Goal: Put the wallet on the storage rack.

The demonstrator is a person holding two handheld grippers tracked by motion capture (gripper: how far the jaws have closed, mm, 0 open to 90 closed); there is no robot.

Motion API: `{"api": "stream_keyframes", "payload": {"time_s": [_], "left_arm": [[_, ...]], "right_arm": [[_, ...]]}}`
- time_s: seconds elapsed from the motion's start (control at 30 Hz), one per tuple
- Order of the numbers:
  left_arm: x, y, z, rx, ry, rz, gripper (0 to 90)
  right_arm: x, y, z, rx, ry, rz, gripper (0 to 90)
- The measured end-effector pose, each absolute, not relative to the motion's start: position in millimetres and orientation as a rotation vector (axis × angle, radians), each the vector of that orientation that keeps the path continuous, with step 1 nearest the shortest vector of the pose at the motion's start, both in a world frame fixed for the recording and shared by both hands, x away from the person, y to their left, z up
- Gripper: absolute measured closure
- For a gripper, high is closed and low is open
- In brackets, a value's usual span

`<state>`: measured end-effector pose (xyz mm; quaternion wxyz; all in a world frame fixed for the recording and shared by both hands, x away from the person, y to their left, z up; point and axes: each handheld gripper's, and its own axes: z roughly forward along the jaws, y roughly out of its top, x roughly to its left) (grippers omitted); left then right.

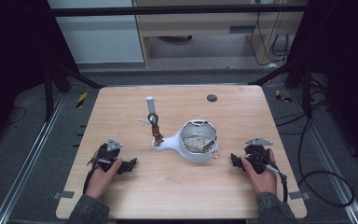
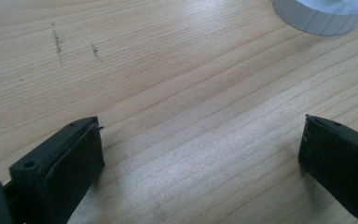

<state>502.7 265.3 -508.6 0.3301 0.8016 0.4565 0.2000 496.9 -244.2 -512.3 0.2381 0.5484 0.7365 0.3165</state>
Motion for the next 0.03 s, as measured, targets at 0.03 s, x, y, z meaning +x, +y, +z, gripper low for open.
{"api": "stream_keyframes", "payload": {"time_s": [0.03], "left_arm": [[502.9, 265.2, -508.6, 2.098, 1.193, 0.522, 0.0]], "right_arm": [[496.9, -243.6, -512.3, 1.507, 2.014, 0.867, 2.4]]}}
